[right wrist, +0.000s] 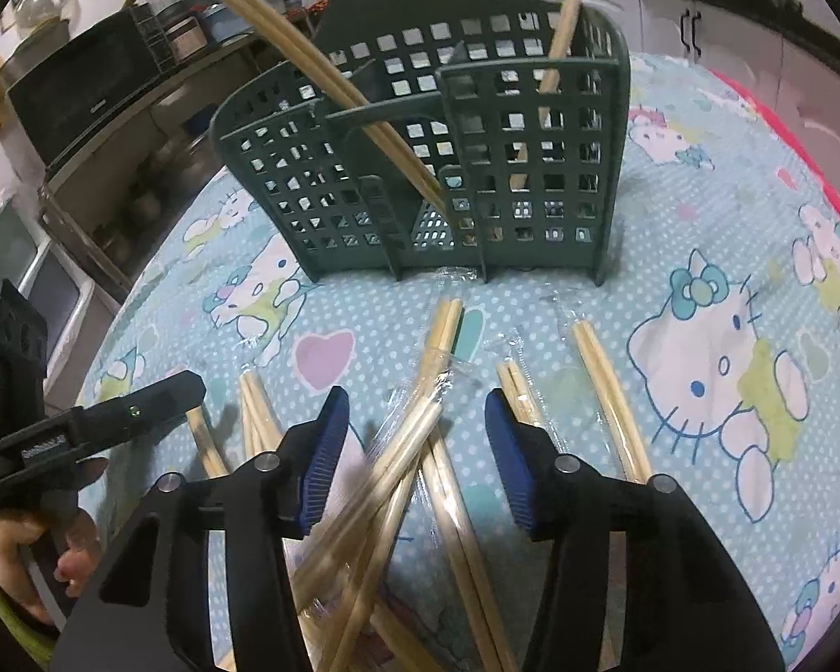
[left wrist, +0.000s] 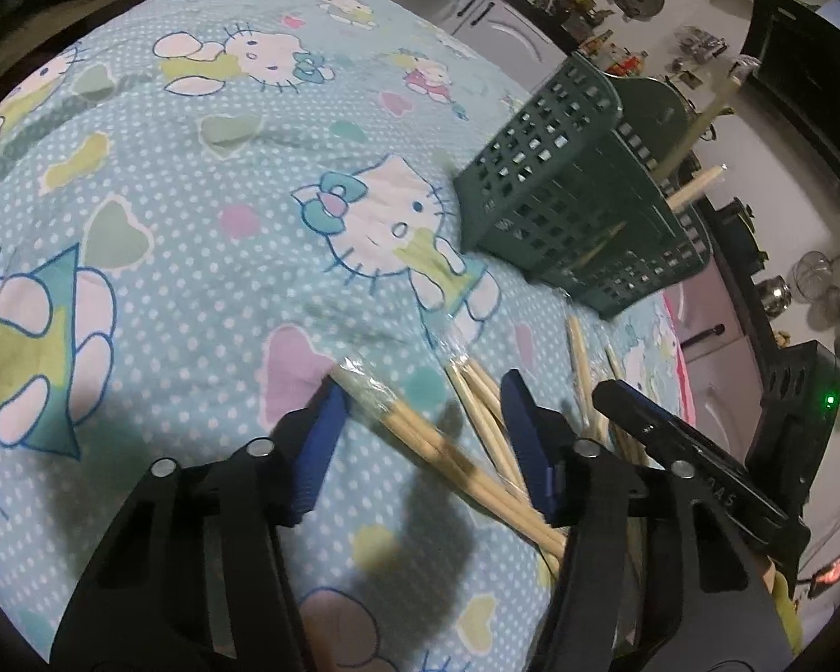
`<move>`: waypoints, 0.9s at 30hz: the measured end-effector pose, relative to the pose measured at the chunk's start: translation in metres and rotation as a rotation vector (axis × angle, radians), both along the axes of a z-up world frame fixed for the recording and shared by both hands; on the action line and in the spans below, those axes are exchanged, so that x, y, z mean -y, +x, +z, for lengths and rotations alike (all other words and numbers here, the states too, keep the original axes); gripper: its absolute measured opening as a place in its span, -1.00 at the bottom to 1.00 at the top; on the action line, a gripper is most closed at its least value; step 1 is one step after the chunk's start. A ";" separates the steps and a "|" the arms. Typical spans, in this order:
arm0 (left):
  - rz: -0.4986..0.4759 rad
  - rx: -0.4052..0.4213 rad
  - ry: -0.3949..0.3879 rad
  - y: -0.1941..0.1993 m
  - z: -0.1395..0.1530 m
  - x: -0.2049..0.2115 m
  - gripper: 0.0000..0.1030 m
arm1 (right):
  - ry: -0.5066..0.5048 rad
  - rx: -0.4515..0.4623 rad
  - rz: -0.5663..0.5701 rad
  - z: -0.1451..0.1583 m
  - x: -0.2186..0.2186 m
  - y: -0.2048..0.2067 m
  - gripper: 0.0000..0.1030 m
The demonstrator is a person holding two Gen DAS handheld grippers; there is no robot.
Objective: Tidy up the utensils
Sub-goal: 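Lower the left tool onto the pile and close it on another wrapped pair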
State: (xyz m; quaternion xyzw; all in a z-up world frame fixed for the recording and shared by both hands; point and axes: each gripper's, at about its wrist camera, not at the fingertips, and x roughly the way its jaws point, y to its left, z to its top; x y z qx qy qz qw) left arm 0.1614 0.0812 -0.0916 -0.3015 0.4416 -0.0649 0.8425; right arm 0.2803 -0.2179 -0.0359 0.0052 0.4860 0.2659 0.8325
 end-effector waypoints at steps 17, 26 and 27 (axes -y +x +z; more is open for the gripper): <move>0.019 -0.004 -0.001 -0.002 0.000 -0.012 -0.74 | 0.045 -0.001 -0.005 0.011 0.010 0.005 -0.87; 0.020 0.098 -0.003 -0.014 0.033 -0.018 -0.84 | 0.100 0.036 0.016 0.036 0.012 -0.007 -0.88; 0.024 0.113 0.002 -0.015 0.038 -0.018 -0.84 | 0.108 0.041 0.018 0.040 0.012 -0.009 -0.88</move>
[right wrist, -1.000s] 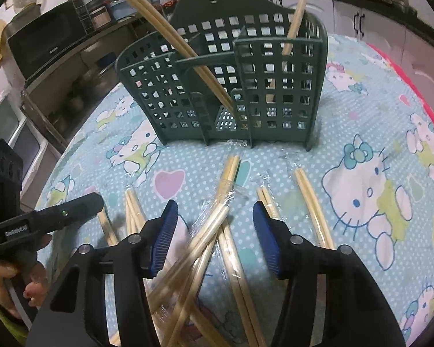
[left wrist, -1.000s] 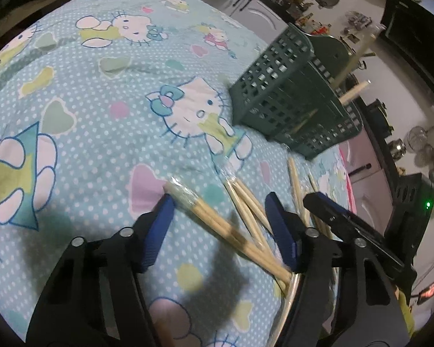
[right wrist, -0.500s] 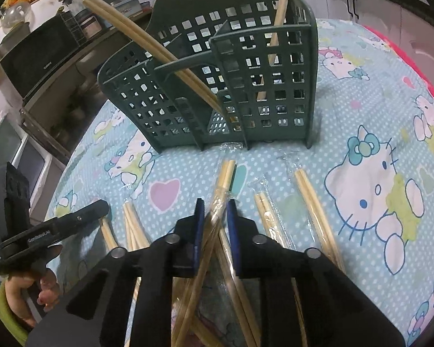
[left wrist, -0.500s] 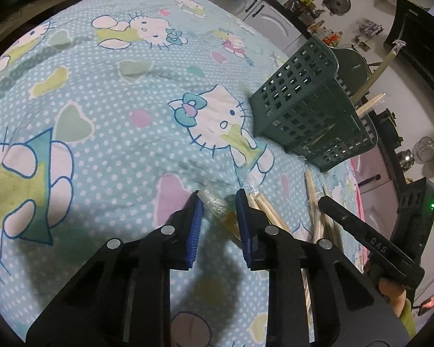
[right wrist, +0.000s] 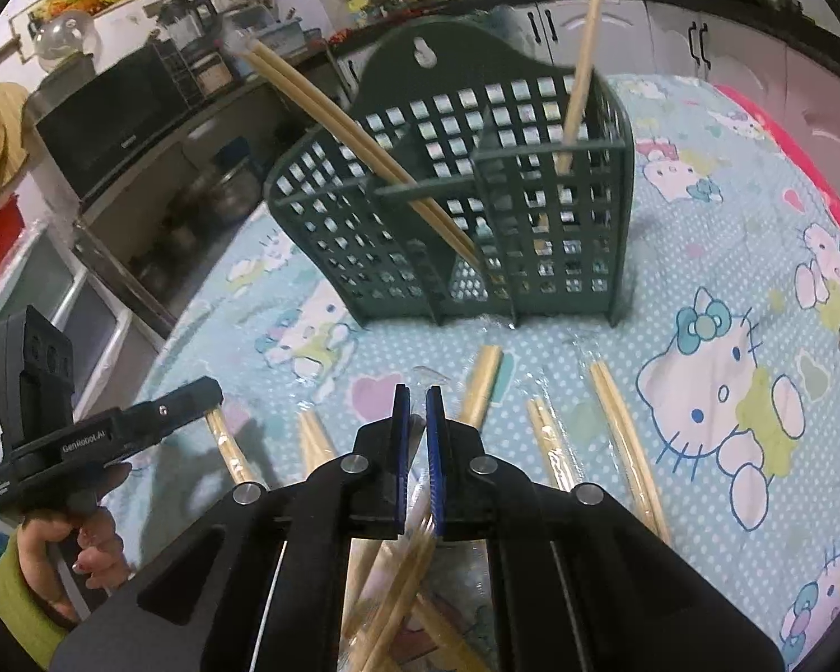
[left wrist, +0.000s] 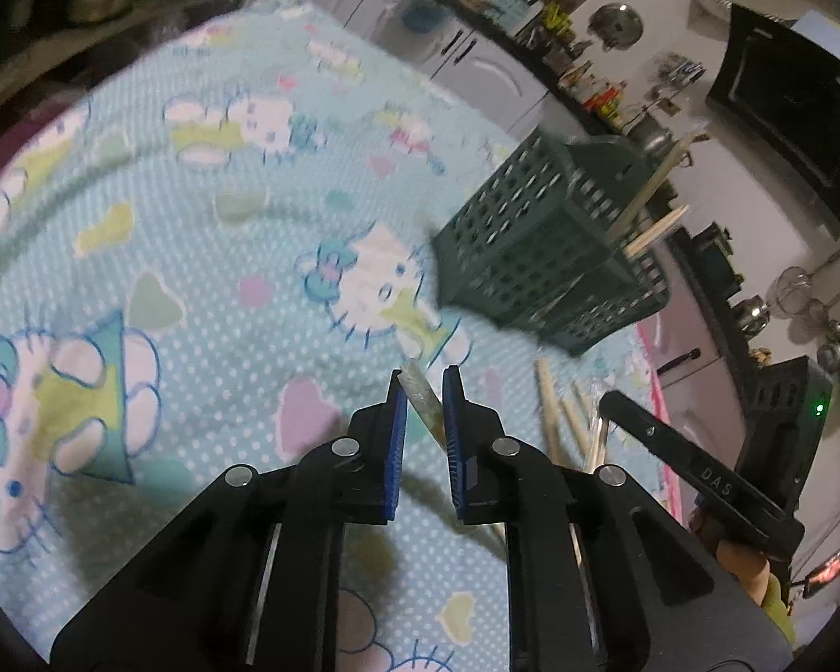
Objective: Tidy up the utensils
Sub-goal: 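Lower the left tool onto the pile and close it on another wrapped pair, then lift the wrapped chopsticks with the left tool and carry them over the caddy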
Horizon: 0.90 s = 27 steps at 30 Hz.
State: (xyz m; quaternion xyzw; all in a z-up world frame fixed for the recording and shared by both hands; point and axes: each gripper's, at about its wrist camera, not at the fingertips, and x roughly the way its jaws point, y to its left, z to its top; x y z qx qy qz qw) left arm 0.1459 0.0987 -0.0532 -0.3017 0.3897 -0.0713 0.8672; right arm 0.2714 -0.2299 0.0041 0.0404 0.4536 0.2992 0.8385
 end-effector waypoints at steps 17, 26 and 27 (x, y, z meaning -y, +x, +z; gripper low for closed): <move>-0.073 0.204 0.034 -0.015 0.078 0.025 -0.94 | 0.078 0.138 0.069 0.070 -0.001 -0.032 -0.89; -0.140 0.283 0.060 -0.012 0.117 0.050 -0.95 | 0.111 0.213 0.077 0.106 0.004 -0.043 -0.90; -0.145 0.291 0.062 -0.011 0.121 0.052 -0.95 | 0.115 0.222 0.075 0.109 0.005 -0.044 -0.90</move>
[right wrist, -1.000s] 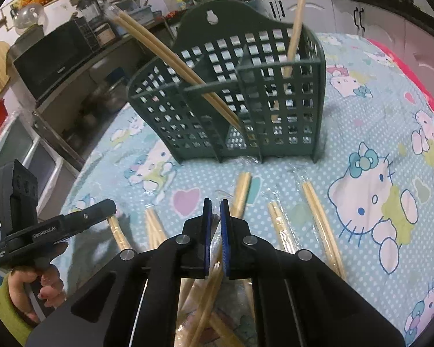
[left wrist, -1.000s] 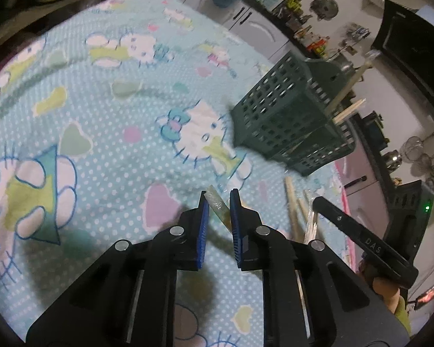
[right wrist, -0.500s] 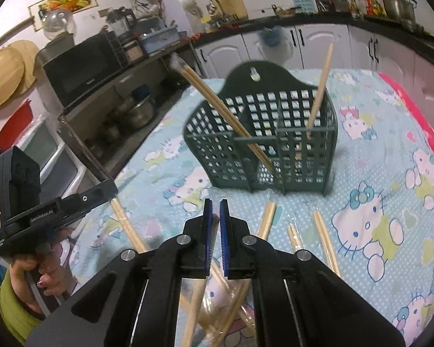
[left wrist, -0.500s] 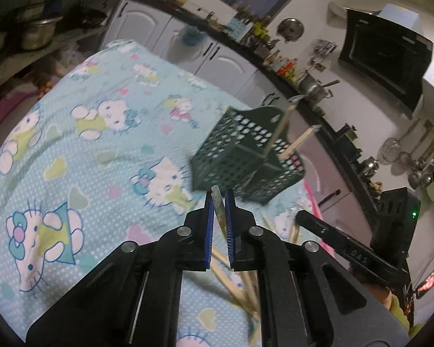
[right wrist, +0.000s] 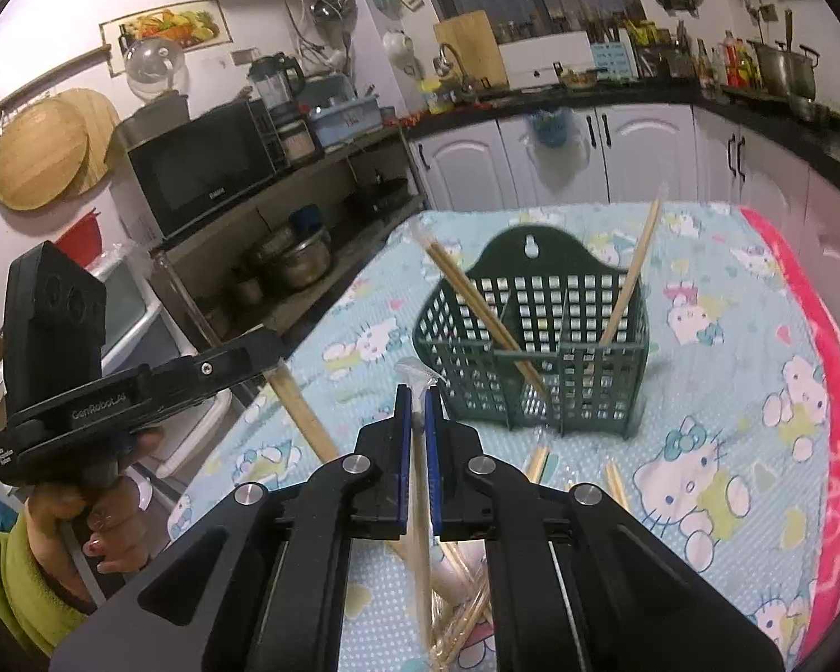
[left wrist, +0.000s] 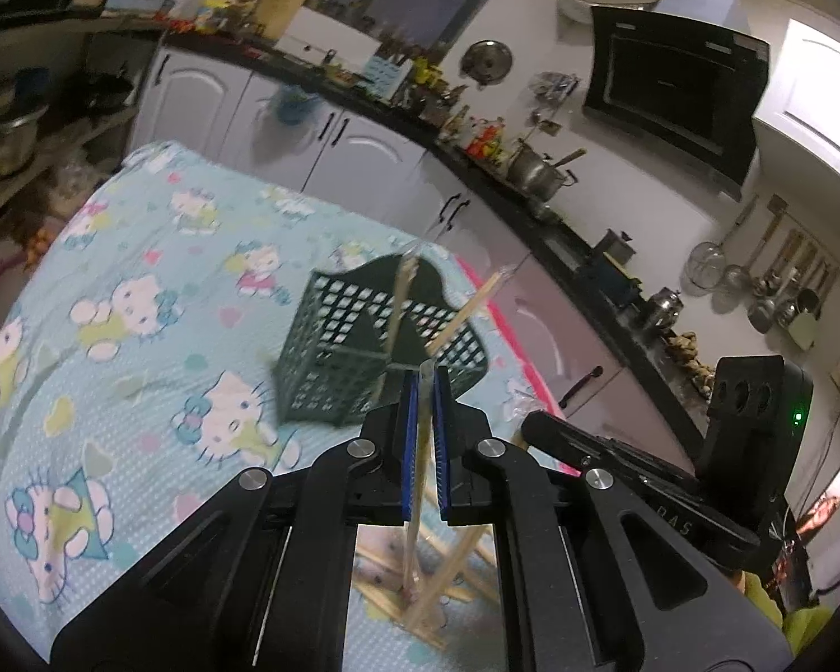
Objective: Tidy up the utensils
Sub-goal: 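Lift the wrapped chopsticks with the left tool and carry them over the caddy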
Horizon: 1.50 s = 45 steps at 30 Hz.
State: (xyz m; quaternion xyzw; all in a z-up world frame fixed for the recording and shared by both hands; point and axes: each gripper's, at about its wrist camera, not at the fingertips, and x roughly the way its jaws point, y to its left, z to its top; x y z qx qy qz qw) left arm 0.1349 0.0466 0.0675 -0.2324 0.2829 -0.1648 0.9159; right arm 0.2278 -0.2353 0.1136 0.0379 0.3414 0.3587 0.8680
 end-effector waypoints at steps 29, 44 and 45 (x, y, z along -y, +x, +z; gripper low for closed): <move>-0.015 0.252 0.063 0.044 0.123 0.036 -0.95 | 0.096 0.281 -0.140 0.115 0.034 0.033 -0.90; 0.099 0.300 0.118 0.075 0.146 0.024 -0.95 | 0.125 0.358 -0.224 0.147 0.039 0.062 -0.90; 0.106 0.301 0.125 0.078 0.146 0.024 -0.95 | 0.127 0.363 -0.229 0.148 0.039 0.064 -0.90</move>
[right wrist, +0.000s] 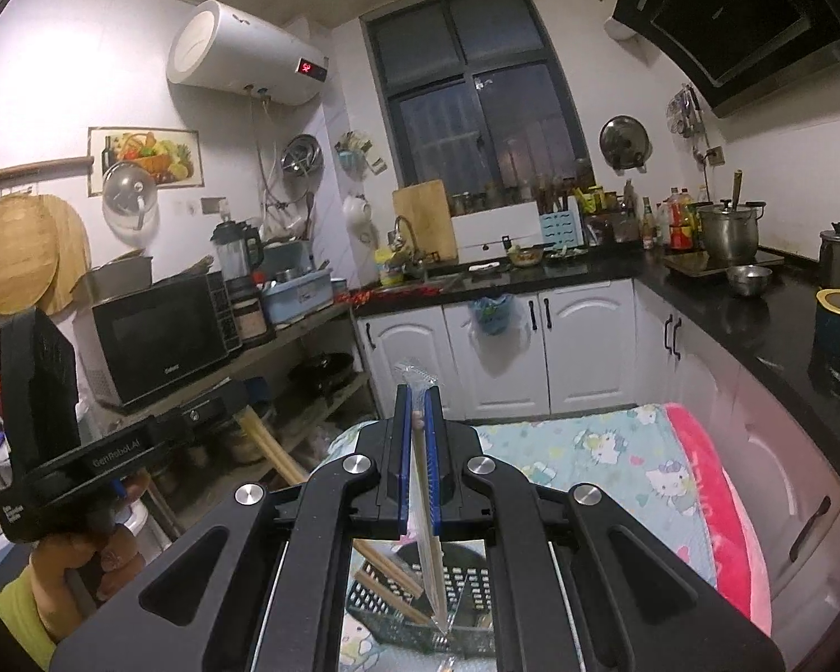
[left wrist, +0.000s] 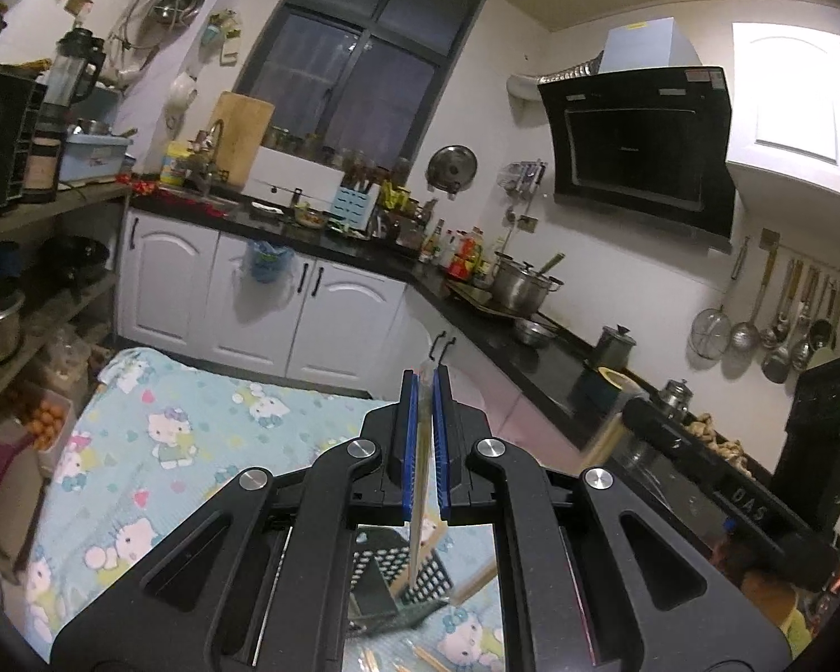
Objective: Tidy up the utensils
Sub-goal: 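Lift the wrapped chopsticks with the left tool and carry them over the caddy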
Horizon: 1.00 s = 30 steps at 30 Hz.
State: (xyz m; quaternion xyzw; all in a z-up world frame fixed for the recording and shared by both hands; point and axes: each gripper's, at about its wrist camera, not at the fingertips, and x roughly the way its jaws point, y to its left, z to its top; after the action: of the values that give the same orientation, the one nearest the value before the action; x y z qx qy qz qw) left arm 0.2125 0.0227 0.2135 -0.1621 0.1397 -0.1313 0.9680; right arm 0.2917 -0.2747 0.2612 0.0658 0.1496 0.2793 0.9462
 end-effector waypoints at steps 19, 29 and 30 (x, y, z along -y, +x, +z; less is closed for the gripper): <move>0.049 -0.011 0.075 0.024 -0.037 0.009 -0.95 | 0.027 0.000 -0.067 -0.028 0.001 0.033 -0.90; 0.035 -0.037 0.085 0.028 -0.060 0.016 -0.95 | -0.004 0.015 -0.076 -0.049 -0.006 0.036 -0.90; 0.033 -0.038 0.085 0.028 -0.062 0.016 -0.95 | -0.008 0.012 -0.076 -0.052 -0.007 0.037 -0.90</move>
State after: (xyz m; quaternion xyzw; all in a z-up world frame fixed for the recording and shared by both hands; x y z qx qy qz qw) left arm 0.2410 0.0068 0.1519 -0.1257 0.1607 -0.1060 0.9732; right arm 0.3292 -0.2672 0.2088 0.0658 0.1423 0.2430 0.9573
